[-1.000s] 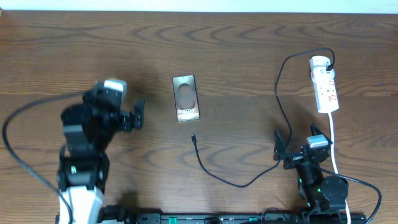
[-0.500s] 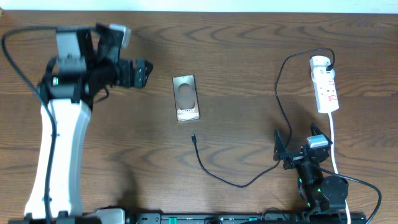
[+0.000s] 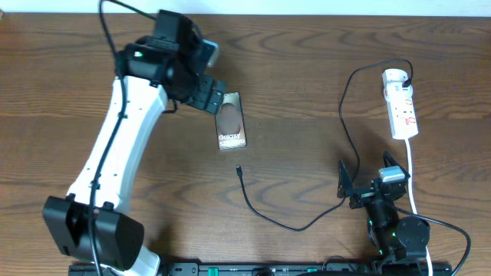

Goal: Plug charger to phone and switch on socket
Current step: 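Move the left gripper over the phone in the clear case, then lower the left gripper and close it on the phone's top edge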

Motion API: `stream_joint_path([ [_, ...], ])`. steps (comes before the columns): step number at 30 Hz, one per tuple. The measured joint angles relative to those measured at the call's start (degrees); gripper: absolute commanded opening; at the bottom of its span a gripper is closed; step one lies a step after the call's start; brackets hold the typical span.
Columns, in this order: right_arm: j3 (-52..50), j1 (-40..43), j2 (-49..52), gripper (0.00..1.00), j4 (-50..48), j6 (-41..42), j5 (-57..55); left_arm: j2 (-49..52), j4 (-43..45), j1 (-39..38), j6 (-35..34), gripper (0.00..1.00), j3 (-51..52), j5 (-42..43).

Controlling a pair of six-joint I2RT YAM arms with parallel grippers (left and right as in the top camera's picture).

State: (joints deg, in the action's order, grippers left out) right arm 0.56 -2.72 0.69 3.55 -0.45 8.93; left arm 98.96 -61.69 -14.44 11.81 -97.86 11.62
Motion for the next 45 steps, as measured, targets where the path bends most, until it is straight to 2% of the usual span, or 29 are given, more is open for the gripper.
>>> stream_joint_path([
  [6,0.0,0.0,0.0,0.99,0.0,0.0,0.0,0.0,0.5,-1.8,0.0,0.98,0.0,0.0],
  [9,0.0,0.0,0.0,0.99,0.0,0.0,0.0,0.0,4.4,-2.0,-0.2,0.98,0.1,0.0],
  [16,0.0,0.0,0.0,0.99,0.0,0.0,0.0,4.2,13.8,-2.0,-7.3,0.98,0.1,-2.5],
  [23,0.0,0.0,0.0,0.99,0.0,0.0,0.0,12.3,15.3,-2.0,-14.9,0.98,0.1,-8.2],
  [31,0.0,0.0,0.0,0.99,0.0,0.0,0.0,14.1,17.0,-2.0,-17.0,0.98,0.1,-13.5],
  [45,0.0,0.0,0.0,0.99,0.0,0.0,0.0,18.1,17.2,-2.0,-20.6,0.98,0.1,-14.2],
])
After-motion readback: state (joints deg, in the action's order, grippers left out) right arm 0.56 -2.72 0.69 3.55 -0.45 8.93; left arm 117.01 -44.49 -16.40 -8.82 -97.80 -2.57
